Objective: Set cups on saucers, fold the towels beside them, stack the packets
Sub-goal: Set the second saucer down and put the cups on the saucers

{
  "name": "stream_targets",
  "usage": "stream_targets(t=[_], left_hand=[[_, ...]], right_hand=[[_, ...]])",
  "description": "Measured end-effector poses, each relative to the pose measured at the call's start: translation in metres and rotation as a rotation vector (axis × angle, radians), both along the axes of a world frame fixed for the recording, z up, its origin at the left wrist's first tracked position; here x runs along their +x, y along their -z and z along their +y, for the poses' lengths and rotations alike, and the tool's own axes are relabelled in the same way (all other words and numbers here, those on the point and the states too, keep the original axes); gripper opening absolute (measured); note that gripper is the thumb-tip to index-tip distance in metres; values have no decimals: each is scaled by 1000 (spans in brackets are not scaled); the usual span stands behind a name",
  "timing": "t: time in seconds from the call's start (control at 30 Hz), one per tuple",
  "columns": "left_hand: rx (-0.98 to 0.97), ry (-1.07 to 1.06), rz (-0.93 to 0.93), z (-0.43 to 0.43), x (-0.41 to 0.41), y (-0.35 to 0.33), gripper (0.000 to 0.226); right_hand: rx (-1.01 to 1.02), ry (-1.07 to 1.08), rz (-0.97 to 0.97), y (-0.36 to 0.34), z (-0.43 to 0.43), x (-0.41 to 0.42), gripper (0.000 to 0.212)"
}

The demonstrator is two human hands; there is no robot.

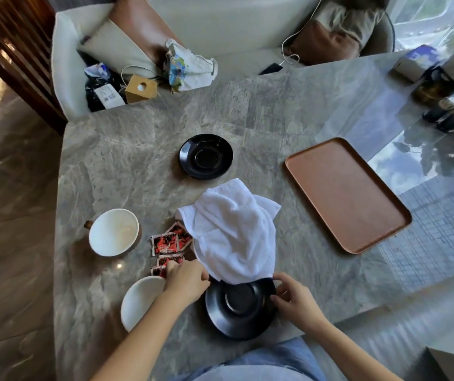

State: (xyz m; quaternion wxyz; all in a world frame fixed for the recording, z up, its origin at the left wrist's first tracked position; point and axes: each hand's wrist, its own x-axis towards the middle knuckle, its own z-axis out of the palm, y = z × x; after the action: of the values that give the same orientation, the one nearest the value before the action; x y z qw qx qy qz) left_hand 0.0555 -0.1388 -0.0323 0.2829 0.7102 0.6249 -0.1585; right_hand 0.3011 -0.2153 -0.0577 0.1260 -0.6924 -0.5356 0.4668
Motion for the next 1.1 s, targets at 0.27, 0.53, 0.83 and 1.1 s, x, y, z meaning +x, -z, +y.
stream_targets(t=[0.27,0.53,0.83,1.1], left_hand=[[31,79,-89,-15,18,2,36],[79,79,-137,-9,19,3,54],[70,11,-205,-11,17,6,63],[19,5,-192,-11,14,1,62]], right_hand=[[-57,-114,-27,1,-3,23,34],[58,-263,-205,-5,-5,11,82],[100,-232,-73,-17,14,1,91],[30,-244,-74,-12,16,0,95]])
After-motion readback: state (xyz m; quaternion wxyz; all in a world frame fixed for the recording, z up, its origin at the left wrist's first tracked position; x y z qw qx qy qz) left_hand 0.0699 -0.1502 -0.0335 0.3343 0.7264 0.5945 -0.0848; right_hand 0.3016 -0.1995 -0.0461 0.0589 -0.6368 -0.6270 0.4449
